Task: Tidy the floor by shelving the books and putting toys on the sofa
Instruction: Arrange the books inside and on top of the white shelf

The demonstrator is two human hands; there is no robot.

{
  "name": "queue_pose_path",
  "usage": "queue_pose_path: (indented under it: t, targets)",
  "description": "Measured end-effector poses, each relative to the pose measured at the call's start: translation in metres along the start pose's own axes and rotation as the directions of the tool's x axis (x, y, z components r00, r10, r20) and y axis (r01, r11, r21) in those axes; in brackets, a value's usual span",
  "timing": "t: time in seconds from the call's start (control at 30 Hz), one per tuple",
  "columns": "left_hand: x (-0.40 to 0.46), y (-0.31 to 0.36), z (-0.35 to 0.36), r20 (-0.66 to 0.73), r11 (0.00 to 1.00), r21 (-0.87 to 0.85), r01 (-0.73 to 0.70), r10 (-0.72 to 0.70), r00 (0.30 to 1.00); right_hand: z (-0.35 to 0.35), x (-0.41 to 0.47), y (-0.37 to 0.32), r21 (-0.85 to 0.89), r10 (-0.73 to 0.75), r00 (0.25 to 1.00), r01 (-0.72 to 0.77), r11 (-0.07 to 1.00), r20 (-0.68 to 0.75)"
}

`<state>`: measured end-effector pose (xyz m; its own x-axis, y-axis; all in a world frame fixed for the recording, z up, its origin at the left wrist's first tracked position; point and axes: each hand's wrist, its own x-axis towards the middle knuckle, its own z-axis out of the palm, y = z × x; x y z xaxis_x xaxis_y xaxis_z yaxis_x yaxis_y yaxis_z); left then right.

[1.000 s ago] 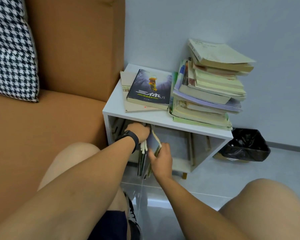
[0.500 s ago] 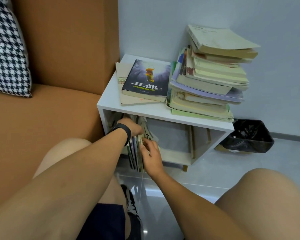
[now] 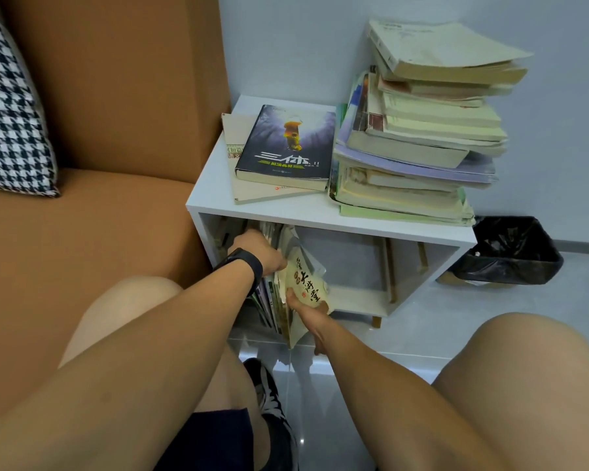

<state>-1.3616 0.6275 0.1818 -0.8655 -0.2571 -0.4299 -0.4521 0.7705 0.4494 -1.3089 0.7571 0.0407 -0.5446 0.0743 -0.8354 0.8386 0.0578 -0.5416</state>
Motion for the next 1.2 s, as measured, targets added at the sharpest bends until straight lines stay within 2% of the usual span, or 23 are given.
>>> queue_pose_path:
  t: [0.07,0.13,0.3,0.37,0.47,0.57,0.7,0.9,1.03,1.1,1.2]
  targets:
    - [0.000,-0.001,0.001,-0.002,1.000,0.001,0.002,-0.002,1.000,-0.001,0.002,0.003,0.034,0.092,0.995,-0.093,0.995,0.043]
    - [0.001,-0.002,0.002,-0.004,1.000,0.003,0.008,-0.008,1.000,0.001,0.007,0.005,0.070,0.122,0.990,-0.127,0.989,0.076]
    - [0.005,-0.003,-0.004,0.026,1.000,0.016,0.009,-0.009,1.000,0.028,0.031,0.019,0.263,0.039,0.999,-0.045,0.964,0.030]
    - [0.008,-0.003,-0.008,0.045,1.000,0.014,0.006,-0.006,0.999,0.035,0.059,0.031,0.285,-0.014,1.000,0.021,0.958,-0.027]
    - [0.008,-0.002,-0.011,0.052,1.000,0.007,0.027,-0.027,0.998,0.036,0.057,0.028,0.210,-0.113,0.993,0.118,0.971,-0.035]
    - [0.007,-0.004,-0.012,0.042,0.998,-0.035,0.050,-0.048,0.998,0.025,0.028,0.014,0.051,-0.217,0.976,0.216,0.975,0.012]
    - [-0.002,-0.007,-0.010,0.006,0.986,-0.142,0.092,-0.092,0.996,0.016,0.027,0.006,0.064,-0.283,0.954,0.278,0.958,0.098]
    - [-0.012,-0.009,-0.018,-0.132,0.998,-0.056,-0.031,0.023,0.991,0.039,0.014,-0.015,0.150,-0.261,0.909,0.223,0.963,0.326]
    - [-0.013,-0.010,-0.022,-0.076,0.998,-0.018,-0.067,0.065,0.995,0.048,0.023,-0.030,0.127,-0.211,0.906,0.176,0.976,0.367]
    - [-0.012,-0.013,-0.026,-0.042,0.997,0.072,-0.034,0.037,0.998,0.051,0.027,-0.037,0.049,-0.154,0.908,0.146,0.988,0.389]
    - [-0.008,-0.021,-0.034,-0.052,0.977,0.212,0.009,0.002,0.999,0.053,0.022,-0.050,0.021,-0.164,0.884,0.172,0.985,0.437]
